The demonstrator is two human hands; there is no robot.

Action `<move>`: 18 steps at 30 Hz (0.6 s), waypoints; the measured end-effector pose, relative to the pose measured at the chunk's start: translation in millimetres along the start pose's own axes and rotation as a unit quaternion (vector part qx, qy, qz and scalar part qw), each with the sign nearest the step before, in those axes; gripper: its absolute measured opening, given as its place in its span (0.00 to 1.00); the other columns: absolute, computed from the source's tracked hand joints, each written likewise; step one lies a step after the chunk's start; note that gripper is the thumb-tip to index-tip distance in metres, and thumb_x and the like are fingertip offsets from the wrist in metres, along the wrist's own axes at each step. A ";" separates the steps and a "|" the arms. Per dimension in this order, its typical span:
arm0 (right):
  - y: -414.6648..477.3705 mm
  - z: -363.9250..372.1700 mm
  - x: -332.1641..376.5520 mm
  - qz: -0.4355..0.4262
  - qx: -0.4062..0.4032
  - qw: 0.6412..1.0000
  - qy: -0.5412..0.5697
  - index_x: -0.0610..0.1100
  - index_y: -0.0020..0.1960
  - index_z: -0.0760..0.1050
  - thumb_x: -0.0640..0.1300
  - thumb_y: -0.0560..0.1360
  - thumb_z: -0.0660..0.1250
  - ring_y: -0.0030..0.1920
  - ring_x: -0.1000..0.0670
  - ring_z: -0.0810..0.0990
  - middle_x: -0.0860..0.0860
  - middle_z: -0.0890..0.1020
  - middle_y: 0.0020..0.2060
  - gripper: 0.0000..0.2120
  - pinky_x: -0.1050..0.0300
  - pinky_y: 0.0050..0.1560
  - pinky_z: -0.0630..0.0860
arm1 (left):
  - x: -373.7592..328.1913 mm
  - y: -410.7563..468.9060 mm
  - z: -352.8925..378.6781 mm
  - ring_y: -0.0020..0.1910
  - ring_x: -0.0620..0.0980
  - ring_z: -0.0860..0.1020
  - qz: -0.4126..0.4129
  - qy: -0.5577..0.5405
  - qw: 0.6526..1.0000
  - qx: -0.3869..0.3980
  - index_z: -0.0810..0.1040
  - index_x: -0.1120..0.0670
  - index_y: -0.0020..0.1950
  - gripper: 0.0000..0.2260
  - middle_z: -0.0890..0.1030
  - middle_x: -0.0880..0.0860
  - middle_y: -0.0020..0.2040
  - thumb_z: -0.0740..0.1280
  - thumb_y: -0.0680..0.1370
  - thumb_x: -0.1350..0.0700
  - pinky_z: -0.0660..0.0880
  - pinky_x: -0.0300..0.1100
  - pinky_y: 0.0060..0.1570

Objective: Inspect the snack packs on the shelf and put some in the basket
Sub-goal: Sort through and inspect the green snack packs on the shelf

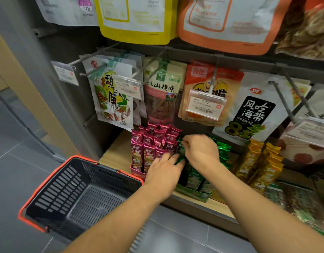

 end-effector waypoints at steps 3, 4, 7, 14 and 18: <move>-29.7 -30.6 1.7 -0.064 -0.147 0.984 0.082 0.42 0.56 0.81 0.40 0.77 0.65 0.51 0.42 0.82 0.47 0.83 0.54 0.10 0.47 0.48 0.80 | -3.6 2.7 -2.9 0.69 0.59 0.57 -0.006 -0.005 1.000 -0.017 0.62 0.50 0.76 0.30 0.61 0.55 0.76 0.64 0.75 0.63 0.64 0.53 0.63; -41.9 -40.7 1.0 -0.088 -0.197 0.971 0.104 0.40 0.55 0.82 0.36 0.76 0.68 0.50 0.42 0.83 0.46 0.83 0.54 0.09 0.47 0.47 0.81 | -2.8 3.4 -3.7 0.69 0.59 0.59 -0.007 -0.023 1.000 -0.017 0.63 0.51 0.76 0.30 0.62 0.56 0.76 0.64 0.75 0.64 0.67 0.53 0.63; -78.4 -69.9 -5.9 -0.155 -0.325 0.924 0.125 0.34 0.53 0.82 0.29 0.73 0.70 0.49 0.42 0.84 0.42 0.84 0.52 0.09 0.47 0.48 0.82 | 4.0 6.3 -7.0 0.67 0.57 0.65 -0.018 -0.081 0.996 -0.027 0.65 0.51 0.75 0.28 0.67 0.53 0.75 0.64 0.76 0.65 0.71 0.51 0.64; -141.2 -147.3 -26.0 -0.216 -0.423 0.873 0.110 0.32 0.53 0.81 0.33 0.79 0.62 0.52 0.47 0.81 0.41 0.83 0.50 0.09 0.58 0.59 0.76 | -5.6 11.5 -17.4 0.70 0.58 0.64 -0.002 -0.022 0.999 -0.024 0.68 0.58 0.72 0.24 0.67 0.56 0.74 0.62 0.75 0.67 0.69 0.51 0.64; -147.3 -155.5 -37.1 -0.158 -0.318 0.908 0.222 0.38 0.50 0.81 0.34 0.77 0.65 0.49 0.56 0.79 0.51 0.82 0.45 0.07 0.68 0.53 0.73 | -4.2 12.8 -25.9 0.70 0.59 0.61 -0.018 -0.015 1.000 -0.010 0.66 0.56 0.73 0.24 0.67 0.54 0.73 0.61 0.77 0.64 0.70 0.53 0.63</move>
Point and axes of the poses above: each hand's wrist, its own y-axis towards the middle knuckle, its own z-axis out of the palm, x = y × z, the point moved 4 cm from there along y, towards the middle knuckle
